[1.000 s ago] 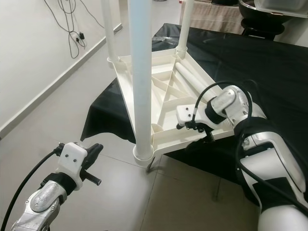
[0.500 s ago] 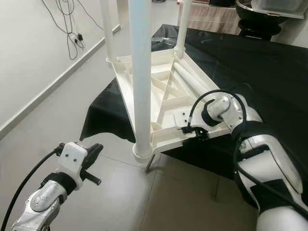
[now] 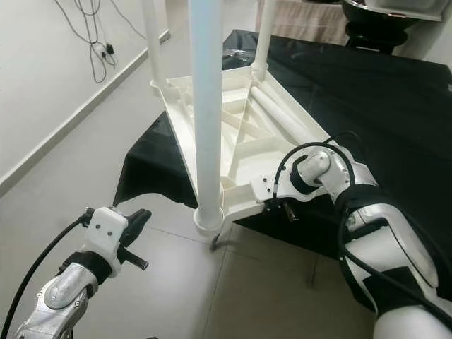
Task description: Building children table
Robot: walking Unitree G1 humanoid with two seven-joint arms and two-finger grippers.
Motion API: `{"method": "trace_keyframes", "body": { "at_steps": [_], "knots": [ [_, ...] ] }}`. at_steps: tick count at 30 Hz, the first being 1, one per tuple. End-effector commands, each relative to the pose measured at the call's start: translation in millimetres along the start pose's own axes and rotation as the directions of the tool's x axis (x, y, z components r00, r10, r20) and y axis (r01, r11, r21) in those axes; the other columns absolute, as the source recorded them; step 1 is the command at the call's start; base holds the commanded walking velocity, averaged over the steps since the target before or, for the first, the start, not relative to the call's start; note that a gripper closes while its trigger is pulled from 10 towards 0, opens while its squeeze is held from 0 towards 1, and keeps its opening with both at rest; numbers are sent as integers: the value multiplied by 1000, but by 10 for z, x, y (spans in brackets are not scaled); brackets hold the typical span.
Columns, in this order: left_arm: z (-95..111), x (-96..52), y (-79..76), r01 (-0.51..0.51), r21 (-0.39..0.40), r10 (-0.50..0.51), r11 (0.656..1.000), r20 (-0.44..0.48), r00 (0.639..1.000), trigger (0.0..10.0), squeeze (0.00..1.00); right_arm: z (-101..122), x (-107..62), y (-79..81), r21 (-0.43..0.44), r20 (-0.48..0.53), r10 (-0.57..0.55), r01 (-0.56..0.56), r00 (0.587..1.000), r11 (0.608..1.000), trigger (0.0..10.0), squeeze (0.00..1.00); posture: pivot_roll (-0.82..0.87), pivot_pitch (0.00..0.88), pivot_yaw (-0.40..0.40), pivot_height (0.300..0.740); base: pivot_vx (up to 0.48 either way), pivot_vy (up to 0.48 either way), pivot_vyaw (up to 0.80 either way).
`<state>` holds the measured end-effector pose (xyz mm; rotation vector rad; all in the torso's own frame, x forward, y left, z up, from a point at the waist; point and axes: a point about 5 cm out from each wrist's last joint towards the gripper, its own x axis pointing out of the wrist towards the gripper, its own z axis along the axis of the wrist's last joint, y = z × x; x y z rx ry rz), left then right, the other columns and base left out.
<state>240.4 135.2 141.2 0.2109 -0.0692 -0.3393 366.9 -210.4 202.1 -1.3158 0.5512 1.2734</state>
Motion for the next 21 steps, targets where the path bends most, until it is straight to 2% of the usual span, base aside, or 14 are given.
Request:
{"method": "trace_keyframes", "body": {
  "at_steps": [1,6,8,9,11,14,18,21],
  "knots": [
    [-40,-13,1,-1,-5,1,1000,-21,1000,10000,0,8,50,-33,35,3,-65,65,998,997,0,0,109,179,-9,740,0,0,0],
    [-39,-15,-5,-1,-6,1,1000,-21,1000,10000,0,25,51,-82,88,24,-123,120,992,989,0,0,107,179,-10,740,0,0,0],
    [-40,-18,-7,-1,-7,1,1000,-21,1000,10000,0,14,24,-125,149,34,-180,173,983,973,0,0,106,178,-11,740,0,0,0],
    [-40,-18,-7,-1,-7,1,1000,-21,1000,10000,0,14,24,-125,149,34,-180,173,983,973,0,0,106,178,-11,740,0,0,0],
    [-43,-22,-13,0,-8,0,1000,-21,1000,10000,0,-76,-44,-156,279,14,-255,241,967,929,0,0,105,175,-15,740,0,0,0],
    [-46,-27,-17,0,-9,-1,1000,-22,1000,10000,0,-153,-81,-141,353,-3,-283,266,959,897,0,0,104,173,-14,740,0,0,0],
    [-48,-28,-17,1,-10,-1,1000,-23,1000,10000,0,-172,-86,-125,373,-1,-285,265,959,889,0,0,104,172,-14,740,0,0,0],
    [-53,-30,-18,2,-10,-2,1000,-24,1000,10000,0,-149,-55,-88,395,39,-273,236,961,888,0,0,102,166,-13,740,0,0,0]
  ]
}}
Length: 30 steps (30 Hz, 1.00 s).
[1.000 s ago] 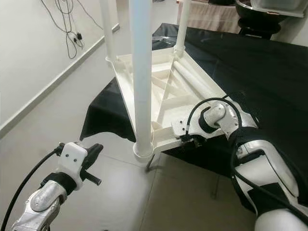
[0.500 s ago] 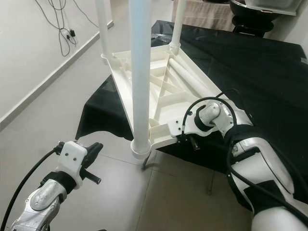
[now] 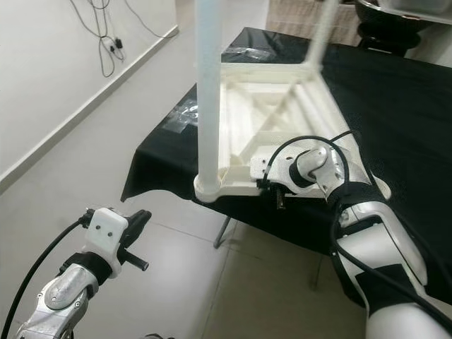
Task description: Building children table
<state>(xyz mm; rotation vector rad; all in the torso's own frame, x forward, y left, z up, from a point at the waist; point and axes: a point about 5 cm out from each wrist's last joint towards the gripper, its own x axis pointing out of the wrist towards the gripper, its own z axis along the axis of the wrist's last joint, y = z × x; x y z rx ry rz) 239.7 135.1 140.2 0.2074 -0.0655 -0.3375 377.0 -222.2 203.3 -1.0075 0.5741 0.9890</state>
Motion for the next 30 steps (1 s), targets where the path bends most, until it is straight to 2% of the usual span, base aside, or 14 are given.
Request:
{"method": "trace_keyframes", "body": {
  "at_steps": [1,7,8,9,10,11,13,14,18,20,22,24,25,30],
  "knots": [
    [-48,-24,-13,4,-6,-5,1000,-22,1000,10000,0,37,12,5,46,78,-52,48,996,998,0,0,100,161,-11,740,0,0,0],
    [-52,-22,-14,6,-5,-6,1000,-22,1000,10000,0,292,182,61,67,199,-86,73,976,995,0,0,101,157,-9,740,0,0,0],
    [-53,-21,-14,6,-5,-6,1000,-23,1000,10000,0,491,287,64,97,275,-140,118,951,988,4000,0,100,156,-8,740,0,0,0],
    [-52,-18,-13,6,-4,-7,1000,-23,1000,10000,0,736,392,72,168,363,-199,146,910,975,10000,0,102,159,-9,740,0,0,0],
    [-52,-18,-13,6,-4,-7,1000,-23,1000,10000,0,736,392,72,168,363,-199,146,910,975,10000,0,102,159,-9,740,0,0,0],
    [-52,-15,-11,6,-4,-6,1000,-22,1000,10000,0,977,477,82,224,430,-258,175,865,959,10000,0,102,160,-8,740,0,0,0],
    [-52,-15,-11,6,-4,-6,1000,-22,1000,10000,0,977,477,82,224,430,-258,175,865,959,10000,0,102,160,-8,740,0,0,0],
    [-49,-10,-10,6,-4,-6,1000,-22,1000,10000,0,1189,528,83,271,481,-313,201,819,941,10000,0,104,162,-5,740,0,0,0],
    [-44,0,-2,4,-3,-4,1000,-21,1000,10000,0,1470,560,38,333,514,-418,275,749,902,10000,0,105,166,-8,740,0,0,0],
    [-44,0,-2,4,-3,-4,1000,-21,1000,10000,0,1470,560,38,333,514,-418,275,749,902,10000,0,105,166,-8,740,0,0,0],
    [-42,3,1,2,-3,-3,1000,-20,1000,10000,0,1533,544,-11,354,503,-474,328,723,876,10000,0,106,170,-10,740,0,0,0],
    [-38,3,3,0,-5,0,1000,-18,1000,10000,0,1598,452,-131,372,477,-580,446,660,814,10000,0,105,175,-10,740,0,0,0],
    [-38,3,3,0,-5,0,1000,-18,1000,10000,0,1598,452,-131,372,477,-580,446,660,814,10000,0,105,175,-10,740,0,0,0],
    [-32,1,0,-1,-6,1,1000,-17,1000,10000,0,1673,378,-181,310,479,-635,560,606,768,10000,0,107,178,-7,740,0,0,0]
  ]
}}
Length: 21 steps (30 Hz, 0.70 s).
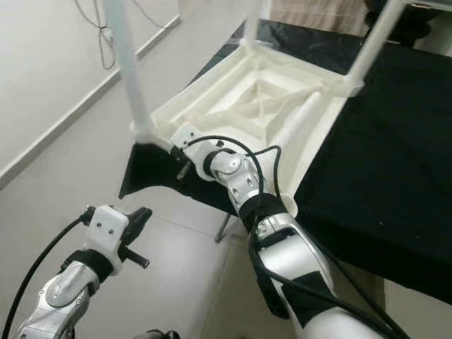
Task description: Building children table
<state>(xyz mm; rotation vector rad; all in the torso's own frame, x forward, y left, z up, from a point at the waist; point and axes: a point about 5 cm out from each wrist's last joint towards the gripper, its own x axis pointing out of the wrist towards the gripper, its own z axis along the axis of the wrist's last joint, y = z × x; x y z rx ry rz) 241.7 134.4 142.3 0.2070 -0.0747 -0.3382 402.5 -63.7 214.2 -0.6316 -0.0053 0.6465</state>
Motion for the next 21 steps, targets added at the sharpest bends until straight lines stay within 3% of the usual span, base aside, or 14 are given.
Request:
{"method": "trace_keyframes", "body": {
  "at_steps": [1,2,3,4,9,13,14,15,16,17,18,19,21],
  "knots": [
    [-52,-21,-4,-1,-7,1,1000,-26,1000,10000,0,355,-39,-227,-74,154,-122,135,981,988,10000,0,107,178,-7,740,0,0,0],
    [-50,-23,-4,-1,-7,1,1000,-26,1000,10000,0,382,-41,-261,-248,138,-157,188,978,950,10000,1000,110,181,-6,740,0,0,0],
    [-50,-23,-4,-1,-7,1,1000,-26,1000,10000,0,382,-41,-261,-248,138,-157,188,978,950,10000,1000,110,181,-6,740,0,0,0],
    [-49,-25,-4,-1,-8,1,1000,-26,1000,10000,0,391,-49,-309,-332,128,-187,220,974,917,10000,1000,110,181,-6,740,0,0,0],
    [-44,-31,-1,-1,-9,1,1000,-26,1000,10000,0,418,-73,-392,-434,131,-212,248,968,866,10000,1000,107,187,-3,740,0,0,0],
    [-41,-33,-1,0,-10,0,1000,-27,1000,10000,0,399,-99,-406,-444,133,-174,216,976,870,10000,1000,103,188,-2,740,0,0,0],
    [-41,-34,-1,0,-12,0,1000,-27,1000,10000,0,370,-114,-362,-386,139,-88,136,986,913,10000,1000,103,188,-2,740,0,0,0],
    [-41,-34,-1,0,-12,0,1000,-27,1000,10000,0,370,-114,-362,-386,139,-88,136,986,913,10000,1000,103,188,-2,740,0,0,0],
    [-40,-31,-1,0,-13,0,1000,-27,1000,10000,0,349,-150,-268,-281,167,62,-13,984,960,10000,863,101,189,-3,740,0,0,0],
    [-40,-31,-1,0,-13,0,1000,-27,1000,10000,0,349,-150,-268,-281,167,62,-13,984,960,10000,863,101,189,-3,740,0,0,0],
    [-40,-30,-1,-1,-13,0,1000,-27,1000,10000,0,344,-187,-205,-219,208,164,-118,964,969,10000,863,101,189,-3,740,0,0,0],
    [-40,-27,0,-1,-14,0,1000,-26,1000,10000,0,344,-275,-133,-162,265,301,-266,916,950,10000,0,93,187,-4,740,0,0,0],
    [-41,-22,1,0,-15,0,1000,-26,1000,10000,0,328,-443,-67,-128,335,460,-444,822,887,10000,0,91,187,-5,740,0,0,0]
  ]
}}
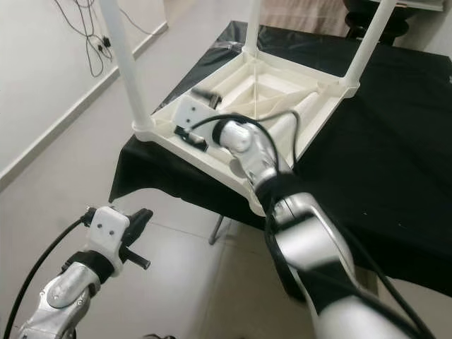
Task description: Building children table
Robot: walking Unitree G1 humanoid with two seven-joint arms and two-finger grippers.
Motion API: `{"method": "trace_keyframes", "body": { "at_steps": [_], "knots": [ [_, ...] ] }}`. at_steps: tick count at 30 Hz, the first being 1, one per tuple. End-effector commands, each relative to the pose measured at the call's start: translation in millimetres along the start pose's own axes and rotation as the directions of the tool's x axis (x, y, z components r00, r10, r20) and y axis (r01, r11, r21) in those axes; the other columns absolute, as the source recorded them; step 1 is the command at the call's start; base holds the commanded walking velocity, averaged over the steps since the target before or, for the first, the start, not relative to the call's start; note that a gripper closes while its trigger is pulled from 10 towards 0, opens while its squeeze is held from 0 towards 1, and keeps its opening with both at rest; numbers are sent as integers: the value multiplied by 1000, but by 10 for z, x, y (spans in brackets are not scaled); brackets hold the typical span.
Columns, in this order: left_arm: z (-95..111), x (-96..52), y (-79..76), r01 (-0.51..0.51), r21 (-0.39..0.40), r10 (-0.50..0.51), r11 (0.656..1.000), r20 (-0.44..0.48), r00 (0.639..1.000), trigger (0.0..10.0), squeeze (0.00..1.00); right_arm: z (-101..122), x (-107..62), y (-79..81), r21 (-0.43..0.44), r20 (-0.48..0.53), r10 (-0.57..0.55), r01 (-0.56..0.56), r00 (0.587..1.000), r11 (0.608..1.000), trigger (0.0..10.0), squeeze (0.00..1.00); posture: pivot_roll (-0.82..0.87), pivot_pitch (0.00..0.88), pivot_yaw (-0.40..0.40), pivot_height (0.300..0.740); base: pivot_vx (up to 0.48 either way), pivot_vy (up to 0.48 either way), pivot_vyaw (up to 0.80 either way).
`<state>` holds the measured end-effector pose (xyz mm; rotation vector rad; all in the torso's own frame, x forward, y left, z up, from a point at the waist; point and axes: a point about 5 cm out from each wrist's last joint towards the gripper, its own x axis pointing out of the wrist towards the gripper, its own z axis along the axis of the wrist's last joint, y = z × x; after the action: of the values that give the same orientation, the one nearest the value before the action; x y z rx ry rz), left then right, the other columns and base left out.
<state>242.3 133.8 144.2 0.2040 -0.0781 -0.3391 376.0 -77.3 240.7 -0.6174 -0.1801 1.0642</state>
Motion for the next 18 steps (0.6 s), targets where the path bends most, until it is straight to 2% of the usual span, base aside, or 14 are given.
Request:
{"method": "trace_keyframes", "body": {
  "at_steps": [1,2,3,4,5,6,8,9,10,12,15,16,17,18],
  "knots": [
    [-59,-30,1,-1,-13,1,1000,-30,1000,10000,0,160,-55,31,23,106,129,-132,986,991,10000,0,91,187,-5,740,0,0,0],
    [-59,-29,2,-1,-13,1,1000,-29,1000,10000,0,129,-177,134,48,125,245,-253,961,966,10000,0,91,187,-5,740,0,0,0],
    [-59,-29,2,-1,-13,1,1000,-29,1000,10000,0,129,-177,134,48,125,245,-253,961,966,10000,0,91,187,-5,740,0,0,0],
    [-59,-25,1,-1,-15,1,1000,-28,1000,10000,0,-29,-392,343,75,62,418,-422,906,904,10000,0,88,185,-9,740,0,0,0],
    [-59,-25,1,-1,-15,1,1000,-28,1000,10000,0,-29,-392,343,75,62,418,-422,906,904,10000,0,88,185,-9,740,0,0,0],
    [-59,-24,1,-2,-16,1,1000,-27,1000,10000,0,-124,-482,442,98,17,480,-479,877,872,10000,0,86,185,-9,740,0,0,0],
    [-58,-22,2,-1,-17,1,1000,-27,1000,10000,0,-274,-606,580,137,-59,540,-529,839,837,10000,0,84,185,-9,740,0,0,0],
    [-58,-22,2,-1,-17,1,1000,-27,1000,10000,0,-274,-606,580,137,-59,540,-529,839,837,10000,0,84,185,-9,740,0,0,0],
    [-58,-22,5,0,-18,0,1000,-27,1000,10000,0,-413,-673,621,154,-134,534,-515,835,843,10000,0,80,185,-5,740,0,0,0],
    [-58,-22,5,0,-18,0,1000,-27,1000,10000,0,-413,-673,621,154,-134,534,-515,835,843,10000,0,80,185,-5,740,0,0,0],
    [-59,-23,8,0,-18,0,1000,-27,1000,10000,0,-507,-700,603,167,-187,505,-479,843,862,10000,0,80,186,-4,740,0,0,0],
    [-60,-22,16,1,-17,-1,1000,-28,1000,10000,0,-674,-785,487,190,-303,408,-365,861,911,10000,0,78,183,-1,740,0,0,0],
    [-62,-20,19,1,-16,-1,1000,-29,1000,10000,0,-750,-842,395,209,-355,337,-278,872,938,10000,0,78,180,1,740,0,0,0],
    [-62,-20,19,1,-16,-1,1000,-29,1000,10000,0,-750,-842,395,209,-355,337,-278,872,938,10000,0,78,180,1,740,0,0,0]
  ]
}}
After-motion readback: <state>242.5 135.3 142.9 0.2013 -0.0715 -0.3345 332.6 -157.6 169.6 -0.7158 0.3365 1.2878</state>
